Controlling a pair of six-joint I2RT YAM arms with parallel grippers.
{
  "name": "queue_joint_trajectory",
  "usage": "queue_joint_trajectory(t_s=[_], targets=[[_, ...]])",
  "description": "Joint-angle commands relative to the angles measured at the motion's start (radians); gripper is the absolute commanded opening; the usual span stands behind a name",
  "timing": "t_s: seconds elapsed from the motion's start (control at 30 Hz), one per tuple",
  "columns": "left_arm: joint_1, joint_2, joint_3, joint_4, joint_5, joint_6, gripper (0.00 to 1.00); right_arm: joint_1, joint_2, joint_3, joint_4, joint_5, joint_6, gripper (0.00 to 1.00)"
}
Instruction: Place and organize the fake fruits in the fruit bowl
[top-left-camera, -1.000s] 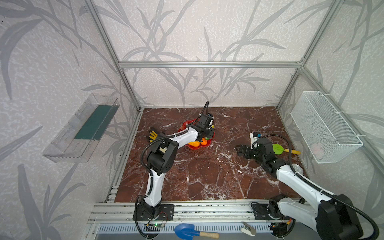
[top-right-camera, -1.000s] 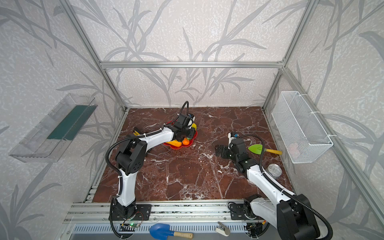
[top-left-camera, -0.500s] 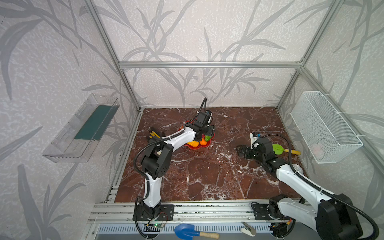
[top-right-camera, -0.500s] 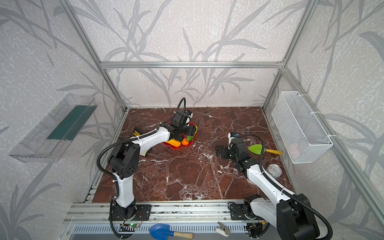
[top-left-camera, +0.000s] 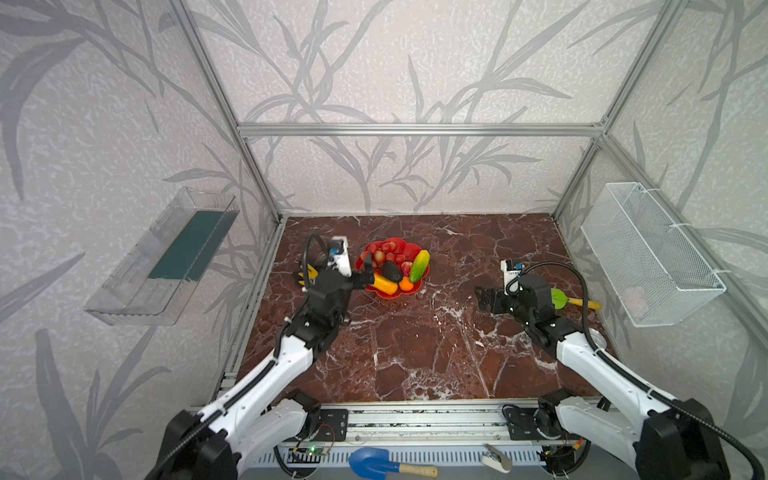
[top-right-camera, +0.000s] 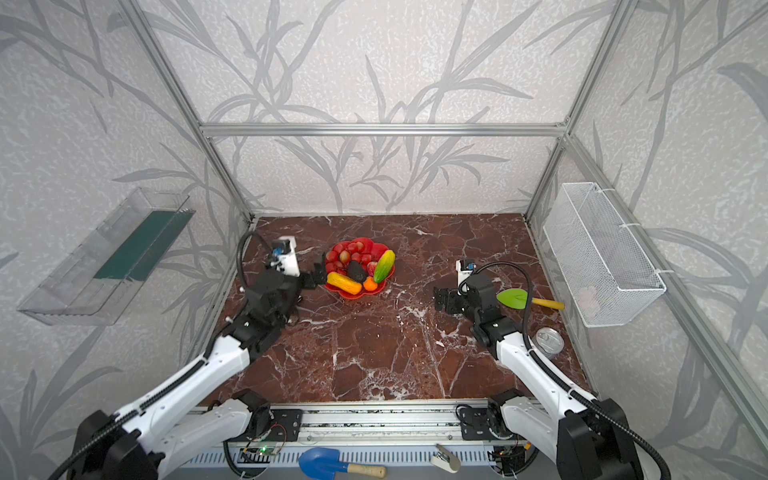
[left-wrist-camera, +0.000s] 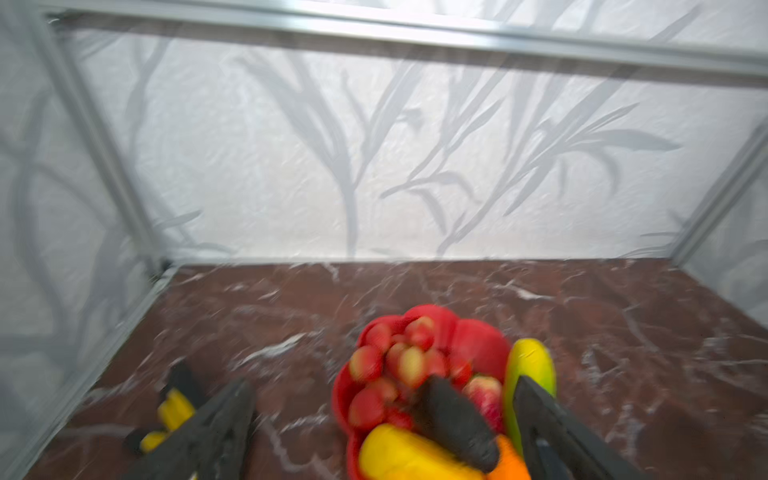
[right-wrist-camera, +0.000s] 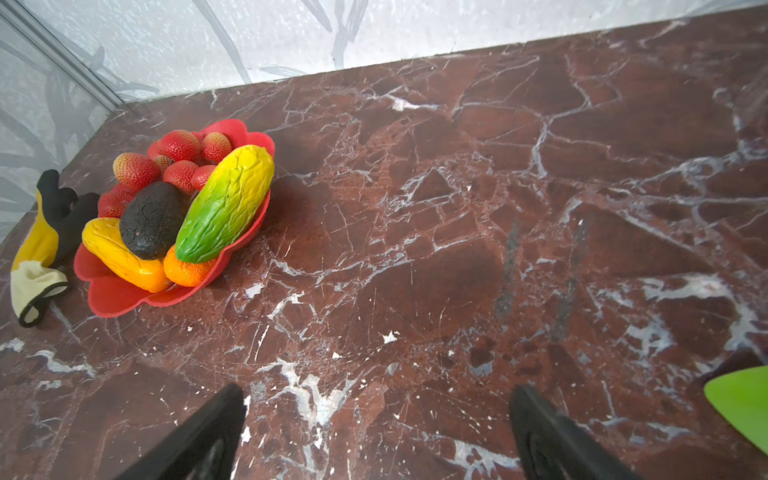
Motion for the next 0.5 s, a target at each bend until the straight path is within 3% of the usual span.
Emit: queue_joint_trajectory(t_s=[0.0, 0.07, 0.2, 0.3, 0.4, 0.47], targets=[[0.064, -0.098, -0.161, 0.065, -0.177, 0.016, 0.99, -0.004, -0.023, -0.056, 0.097, 0.107, -0.119, 0.99], [0.156, -0.112, -0.244, 0.107, -0.165, 0.012, 1.0, -0.004, -0.024, -0.098, 0.176, 0.2, -0.151, 0.99], [0.329, -0.039, -0.305, 0.188, -0.039, -0.042, 1.0, -0.009, 0.016, -0.142, 0.329, 0.323, -0.261, 0.99], [0.408, 0.089, -0.325, 0.337, 0.055, -0.027, 1.0, -0.022, 0.153, -0.197, 0.557, 0.394, -0.317, 0.99], [0.486, 0.283, -0.262, 0.402, 0.158, -0.041, 1.0, -0.053, 0.338, -0.214, 0.83, 0.348, -0.345, 0.99], [0.513, 0.341, -0.214, 0.4, 0.212, -0.059, 1.0, -0.057, 0.426, -0.188, 0.916, 0.33, -0.41, 0.99]])
